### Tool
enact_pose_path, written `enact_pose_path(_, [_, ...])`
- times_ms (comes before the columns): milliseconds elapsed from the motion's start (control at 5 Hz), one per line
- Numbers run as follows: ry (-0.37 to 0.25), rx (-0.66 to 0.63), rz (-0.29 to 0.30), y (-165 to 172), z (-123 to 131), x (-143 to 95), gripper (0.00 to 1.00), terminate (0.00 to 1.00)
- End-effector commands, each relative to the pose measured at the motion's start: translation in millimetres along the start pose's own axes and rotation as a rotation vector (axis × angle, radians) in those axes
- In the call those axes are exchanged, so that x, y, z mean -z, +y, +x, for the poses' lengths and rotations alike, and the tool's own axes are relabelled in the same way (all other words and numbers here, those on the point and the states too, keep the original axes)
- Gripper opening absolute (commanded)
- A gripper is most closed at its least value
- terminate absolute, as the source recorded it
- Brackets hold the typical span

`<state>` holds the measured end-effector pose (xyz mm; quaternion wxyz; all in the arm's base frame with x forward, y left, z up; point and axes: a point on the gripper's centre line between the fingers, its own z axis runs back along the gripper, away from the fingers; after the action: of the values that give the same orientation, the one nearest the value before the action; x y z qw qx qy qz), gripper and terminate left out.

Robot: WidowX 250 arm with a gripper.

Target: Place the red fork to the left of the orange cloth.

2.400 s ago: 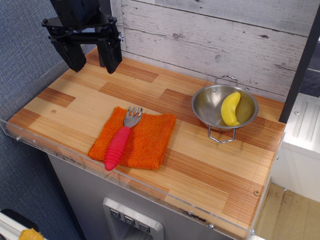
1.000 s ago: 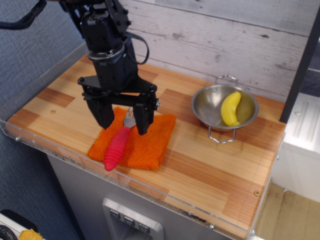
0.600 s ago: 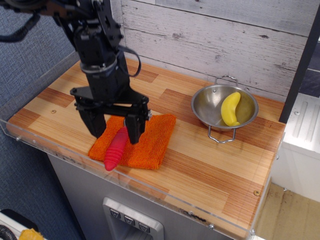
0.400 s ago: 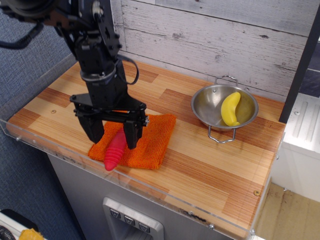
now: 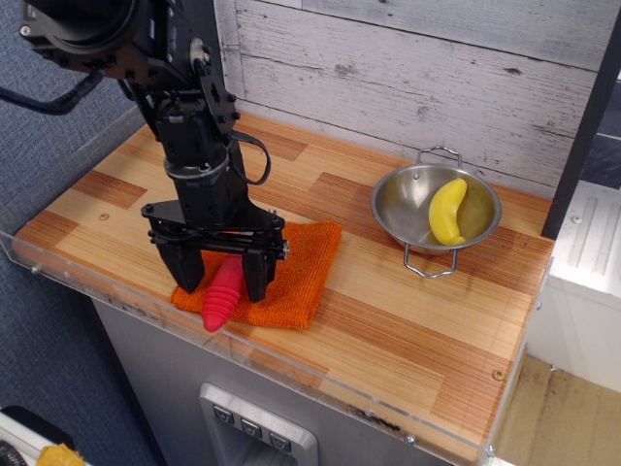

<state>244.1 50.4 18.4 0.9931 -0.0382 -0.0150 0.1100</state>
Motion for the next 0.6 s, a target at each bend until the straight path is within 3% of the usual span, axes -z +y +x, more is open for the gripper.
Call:
enact_pose_path(0, [-0.088, 0.009, 0.003, -8, 9, -18, 0.0, 0.0])
enact_pose_path(400, [-0.12, 0.023, -0.004, -14, 7, -32, 0.0, 0.0])
